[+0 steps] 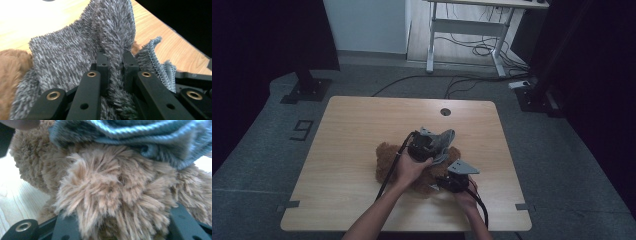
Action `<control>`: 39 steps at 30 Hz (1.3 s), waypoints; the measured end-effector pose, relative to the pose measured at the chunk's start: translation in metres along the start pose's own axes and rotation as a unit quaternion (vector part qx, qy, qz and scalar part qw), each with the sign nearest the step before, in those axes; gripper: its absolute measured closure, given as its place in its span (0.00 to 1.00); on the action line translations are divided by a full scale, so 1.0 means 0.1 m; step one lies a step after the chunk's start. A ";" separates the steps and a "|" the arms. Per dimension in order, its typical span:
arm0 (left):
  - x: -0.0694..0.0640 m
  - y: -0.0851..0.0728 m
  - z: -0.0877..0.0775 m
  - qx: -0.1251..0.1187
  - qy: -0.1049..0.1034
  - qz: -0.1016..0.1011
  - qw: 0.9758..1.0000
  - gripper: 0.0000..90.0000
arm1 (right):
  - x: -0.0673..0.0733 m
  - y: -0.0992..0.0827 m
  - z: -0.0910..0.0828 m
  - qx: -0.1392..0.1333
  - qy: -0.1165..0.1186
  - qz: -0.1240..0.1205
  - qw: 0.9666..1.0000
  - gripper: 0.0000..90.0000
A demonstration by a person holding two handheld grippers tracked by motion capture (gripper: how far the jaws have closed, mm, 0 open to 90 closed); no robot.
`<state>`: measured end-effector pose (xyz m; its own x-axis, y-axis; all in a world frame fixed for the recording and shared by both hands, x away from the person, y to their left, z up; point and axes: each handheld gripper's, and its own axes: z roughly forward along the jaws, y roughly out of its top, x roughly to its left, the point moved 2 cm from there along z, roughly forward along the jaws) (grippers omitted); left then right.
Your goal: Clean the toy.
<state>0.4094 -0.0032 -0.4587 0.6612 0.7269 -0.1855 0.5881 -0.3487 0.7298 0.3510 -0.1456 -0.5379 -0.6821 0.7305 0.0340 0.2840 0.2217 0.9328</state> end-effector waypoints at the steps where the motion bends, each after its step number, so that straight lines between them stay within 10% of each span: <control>1: 0.02 0.00 -0.02 0.000 0.005 0.000 1.000 0.88 | 0.00 0.00 0.00 0.000 -0.001 0.002 1.000 0.60; 15: 0.58 -0.37 -0.60 -0.012 0.070 -0.013 0.997 0.88 | -0.02 0.00 0.00 0.002 -0.005 0.015 1.000 0.60; 29: 1.29 -1.02 -1.02 -0.012 0.090 -0.108 0.990 0.88 | -0.03 -0.01 0.00 -0.003 -0.004 0.028 1.000 0.60; 33: 1.35 -1.10 -1.04 -0.016 0.071 -0.130 0.989 0.88 | -0.04 -0.02 0.01 -0.004 -0.003 0.030 1.000 0.60; 39: 1.11 -0.79 -1.18 -0.052 0.055 -0.100 0.992 0.88 | -0.04 -0.02 0.01 -0.004 -0.006 0.033 0.999 0.60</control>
<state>0.3809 0.1750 -0.4591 0.4773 0.8377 -0.2654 0.6478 -0.1313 0.7504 0.3543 -0.1485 -0.5400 -0.6542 0.7507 0.0918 0.3228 0.1675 0.9315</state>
